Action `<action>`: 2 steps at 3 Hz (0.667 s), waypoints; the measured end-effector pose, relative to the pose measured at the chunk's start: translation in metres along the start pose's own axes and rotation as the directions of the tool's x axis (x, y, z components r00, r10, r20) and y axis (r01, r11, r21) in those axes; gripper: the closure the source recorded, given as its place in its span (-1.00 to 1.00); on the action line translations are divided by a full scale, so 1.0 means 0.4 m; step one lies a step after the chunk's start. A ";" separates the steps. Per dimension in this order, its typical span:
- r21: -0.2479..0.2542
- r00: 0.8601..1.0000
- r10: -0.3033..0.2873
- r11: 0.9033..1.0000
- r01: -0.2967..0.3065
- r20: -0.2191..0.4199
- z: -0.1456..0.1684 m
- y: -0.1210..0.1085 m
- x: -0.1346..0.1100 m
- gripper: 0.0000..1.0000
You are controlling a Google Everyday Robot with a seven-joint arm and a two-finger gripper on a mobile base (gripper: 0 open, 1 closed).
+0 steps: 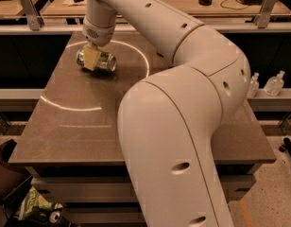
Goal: Knock green can over
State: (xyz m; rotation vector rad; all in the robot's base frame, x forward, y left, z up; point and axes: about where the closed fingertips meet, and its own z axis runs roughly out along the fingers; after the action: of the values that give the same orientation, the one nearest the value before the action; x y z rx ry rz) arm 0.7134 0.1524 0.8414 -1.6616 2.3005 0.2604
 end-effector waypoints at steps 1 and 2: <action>0.000 1.000 0.000 1.000 0.000 0.000 -0.001 0.000 0.000 -0.30; -0.003 1.000 -0.001 1.000 0.001 -0.002 0.008 0.001 -0.001 -0.74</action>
Offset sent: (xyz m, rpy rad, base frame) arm 0.0000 0.0000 0.0005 0.0000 -0.0001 0.0000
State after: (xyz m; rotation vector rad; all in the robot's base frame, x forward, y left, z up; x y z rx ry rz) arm 0.7136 0.1541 0.8385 -1.6648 2.3021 0.2621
